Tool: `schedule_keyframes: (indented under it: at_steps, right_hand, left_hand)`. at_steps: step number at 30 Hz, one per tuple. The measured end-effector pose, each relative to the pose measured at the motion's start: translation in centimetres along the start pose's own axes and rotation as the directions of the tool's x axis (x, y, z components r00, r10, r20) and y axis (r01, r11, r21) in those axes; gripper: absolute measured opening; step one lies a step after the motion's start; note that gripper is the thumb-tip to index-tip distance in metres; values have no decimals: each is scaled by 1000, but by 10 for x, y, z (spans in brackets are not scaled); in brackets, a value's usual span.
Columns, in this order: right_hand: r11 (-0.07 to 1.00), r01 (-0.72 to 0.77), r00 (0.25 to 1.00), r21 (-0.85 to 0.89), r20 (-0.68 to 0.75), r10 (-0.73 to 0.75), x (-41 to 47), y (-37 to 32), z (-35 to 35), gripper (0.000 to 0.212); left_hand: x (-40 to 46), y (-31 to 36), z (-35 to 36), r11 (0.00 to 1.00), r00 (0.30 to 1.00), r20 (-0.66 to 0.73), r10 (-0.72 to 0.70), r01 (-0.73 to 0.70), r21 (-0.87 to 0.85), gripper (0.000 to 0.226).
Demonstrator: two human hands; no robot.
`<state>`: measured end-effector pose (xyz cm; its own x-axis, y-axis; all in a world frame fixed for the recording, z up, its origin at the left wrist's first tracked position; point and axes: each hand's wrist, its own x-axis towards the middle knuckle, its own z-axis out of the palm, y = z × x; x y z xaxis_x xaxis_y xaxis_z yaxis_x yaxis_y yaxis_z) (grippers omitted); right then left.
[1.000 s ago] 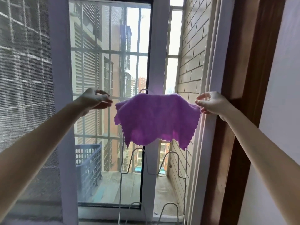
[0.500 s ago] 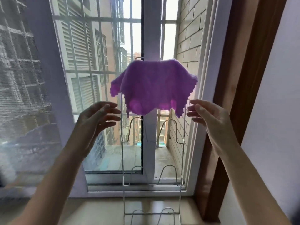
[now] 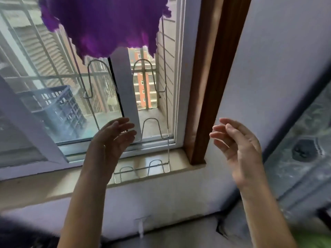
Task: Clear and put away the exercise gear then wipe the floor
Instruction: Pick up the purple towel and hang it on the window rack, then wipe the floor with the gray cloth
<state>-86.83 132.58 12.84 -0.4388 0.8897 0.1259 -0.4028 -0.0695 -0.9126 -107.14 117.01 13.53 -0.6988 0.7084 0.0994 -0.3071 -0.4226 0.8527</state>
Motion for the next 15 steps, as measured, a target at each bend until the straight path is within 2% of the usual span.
schedule_keyframes:
  at_steps: [1,3,4,6,9,12,15]
  right_hand:
    - [1000,-11,1000,1,-14,12,-6,3,-9,23]
    - [999,-29,999,18,-37,30,-18,10,-29,13]
    - [999,-30,998,22,-63,31,-25,12,-39,15]
    - [1000,-19,994,-3,-107,19,-38,18,-60,37]
    - [1000,1,978,-29,-210,-7,-60,22,-86,54]
    - [999,34,940,-20,-339,-38,-85,22,-105,56]
    - [996,73,878,-51,-470,-89,-117,23,-113,53]
  left_hand:
    - [0,-10,1,999,999,11,-46,46,-3,24]
    - [-1,-31,5,991,989,61,-136,135,19,47]
    - [-2,-41,8,984,981,76,-178,177,23,46]
    - [-3,-62,13,962,957,106,-269,273,-21,23]
    - [-3,-85,23,919,898,219,-383,395,-12,23]
    - [-1,-102,38,874,802,361,-475,478,87,61]
    - [-5,-118,58,831,729,402,-553,512,215,72]
